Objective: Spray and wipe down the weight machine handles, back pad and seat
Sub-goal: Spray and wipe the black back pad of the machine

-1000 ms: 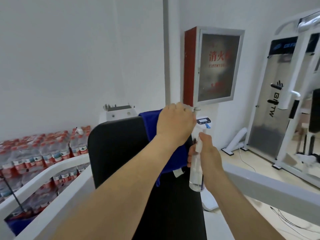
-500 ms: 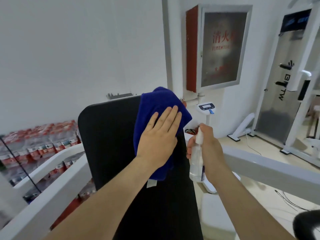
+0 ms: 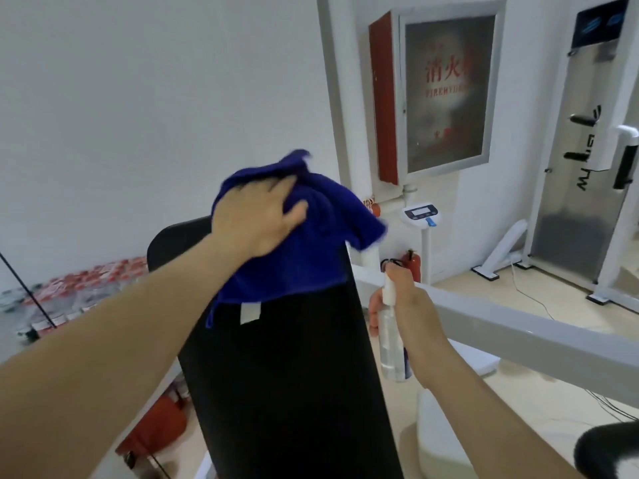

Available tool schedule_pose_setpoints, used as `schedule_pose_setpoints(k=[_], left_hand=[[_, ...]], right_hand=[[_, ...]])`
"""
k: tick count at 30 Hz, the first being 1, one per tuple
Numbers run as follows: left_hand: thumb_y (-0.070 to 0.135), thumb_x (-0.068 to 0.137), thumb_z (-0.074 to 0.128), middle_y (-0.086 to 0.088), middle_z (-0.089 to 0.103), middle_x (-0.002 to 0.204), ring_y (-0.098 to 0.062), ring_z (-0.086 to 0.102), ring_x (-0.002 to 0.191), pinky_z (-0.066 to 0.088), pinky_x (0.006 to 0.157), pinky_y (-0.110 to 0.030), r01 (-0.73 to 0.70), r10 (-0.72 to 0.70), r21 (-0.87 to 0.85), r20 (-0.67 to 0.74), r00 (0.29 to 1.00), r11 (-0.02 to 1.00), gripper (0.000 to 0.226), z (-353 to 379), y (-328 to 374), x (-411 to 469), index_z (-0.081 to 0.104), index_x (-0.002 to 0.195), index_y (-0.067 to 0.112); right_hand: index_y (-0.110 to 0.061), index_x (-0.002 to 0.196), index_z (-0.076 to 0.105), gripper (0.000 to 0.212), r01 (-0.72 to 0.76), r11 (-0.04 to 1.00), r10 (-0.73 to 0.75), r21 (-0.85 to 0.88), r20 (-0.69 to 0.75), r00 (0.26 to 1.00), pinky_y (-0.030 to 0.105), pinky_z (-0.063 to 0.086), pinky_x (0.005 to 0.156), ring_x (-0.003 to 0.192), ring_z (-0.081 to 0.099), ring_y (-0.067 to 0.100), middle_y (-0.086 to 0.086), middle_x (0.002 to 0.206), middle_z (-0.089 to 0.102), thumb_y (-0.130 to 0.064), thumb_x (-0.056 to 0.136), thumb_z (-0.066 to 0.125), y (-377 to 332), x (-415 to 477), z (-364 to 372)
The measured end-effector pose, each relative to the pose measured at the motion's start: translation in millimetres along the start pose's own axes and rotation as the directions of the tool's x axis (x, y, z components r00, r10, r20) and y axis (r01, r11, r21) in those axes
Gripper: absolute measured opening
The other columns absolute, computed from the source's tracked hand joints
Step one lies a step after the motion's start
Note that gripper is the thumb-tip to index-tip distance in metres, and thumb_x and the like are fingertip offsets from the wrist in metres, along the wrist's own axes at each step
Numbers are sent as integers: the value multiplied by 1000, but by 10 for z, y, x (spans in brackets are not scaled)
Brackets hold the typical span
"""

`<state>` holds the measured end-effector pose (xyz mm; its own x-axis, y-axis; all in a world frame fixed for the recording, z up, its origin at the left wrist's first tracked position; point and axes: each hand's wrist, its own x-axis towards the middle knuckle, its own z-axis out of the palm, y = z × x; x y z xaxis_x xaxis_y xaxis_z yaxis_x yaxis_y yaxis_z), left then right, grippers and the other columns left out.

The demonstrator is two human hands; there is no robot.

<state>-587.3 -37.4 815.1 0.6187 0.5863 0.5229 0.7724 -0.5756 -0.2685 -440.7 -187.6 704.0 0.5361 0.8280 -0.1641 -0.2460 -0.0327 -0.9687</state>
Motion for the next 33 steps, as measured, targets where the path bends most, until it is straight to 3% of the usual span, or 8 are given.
schedule_pose_setpoints(k=[2, 4, 9, 13, 23, 28, 30, 33], left_hand=[[62, 95, 17, -4, 68, 99, -28, 58, 82, 39, 71, -37, 230, -218, -88, 120, 968, 969, 61, -57, -29, 161, 63, 103, 23], [60, 96, 17, -2, 65, 87, -24, 52, 71, 37, 67, -37, 188, -188, -10, 12, 982, 982, 59, 9, -38, 77, 60, 98, 19], [52, 99, 27, -5, 59, 128, -25, 57, 112, 41, 94, -41, -42, 64, 98, -228, 971, 994, 57, 233, -247, -409, 41, 142, 19], [45, 100, 29, -4, 60, 125, -24, 55, 112, 36, 99, -40, 154, -126, 64, -318, 940, 986, 50, 323, -506, -709, 46, 140, 20], [39, 102, 22, -2, 24, 155, -13, 51, 109, 38, 66, -13, 417, -631, -649, -127, 765, 636, 54, 565, -421, -1468, 1, 152, 37], [35, 101, 33, -1, 47, 134, -9, 47, 106, 45, 87, -31, 448, -658, -641, -122, 743, 624, 55, 569, -374, -1775, 12, 152, 33], [40, 99, 43, 5, 45, 141, -9, 45, 118, 41, 100, -37, 479, -749, -817, 91, 656, 320, 51, 469, -424, -1824, 26, 147, 37], [53, 93, 50, -1, 60, 119, -21, 57, 106, 46, 94, -48, 400, -654, -746, 663, 364, -533, 41, 332, -648, -1819, 48, 127, 31]], right_hand=[[-13, 42, 56, 63, 1, 999, -2, 36, 3, 1000, 37, 54, 66, 53, 56, 22, 7, 49, 59, -48, 93, 47, -123, 47, 99], [-13, 45, 56, 61, 29, 998, -29, 51, 9, 1000, 38, 52, 66, 53, 56, 22, 4, 44, 58, -46, 95, 48, -261, 111, 239], [-8, 70, 60, 51, 150, 989, -148, -17, 86, 985, 29, 50, 56, 49, 56, 20, 7, 51, 59, -48, 97, 43, -462, 128, 517], [-14, 94, 61, 37, 186, 976, -147, -112, 288, 946, 30, 49, 51, 44, 56, 23, 6, 52, 56, -47, 96, 44, -480, 106, 874], [-23, 94, 54, 19, 431, 885, -257, -176, 587, 768, 29, 44, 45, 43, 55, 19, 7, 65, 67, -41, 96, 51, 16, -35, 1313], [-21, 97, 55, 22, 332, 908, -102, -254, 637, 764, 29, 46, 46, 43, 54, 17, 6, 64, 66, -43, 96, 51, 226, -176, 1282], [-14, 98, 57, 43, 334, 908, -109, -254, 626, 772, 30, 48, 50, 45, 56, 18, 6, 63, 63, -56, 90, 52, 162, -245, 1225], [-19, 98, 54, 49, 446, 874, -332, -193, 431, 839, 21, 49, 47, 48, 59, 14, 3, 70, 61, -62, 76, 61, -64, -284, 1149]])
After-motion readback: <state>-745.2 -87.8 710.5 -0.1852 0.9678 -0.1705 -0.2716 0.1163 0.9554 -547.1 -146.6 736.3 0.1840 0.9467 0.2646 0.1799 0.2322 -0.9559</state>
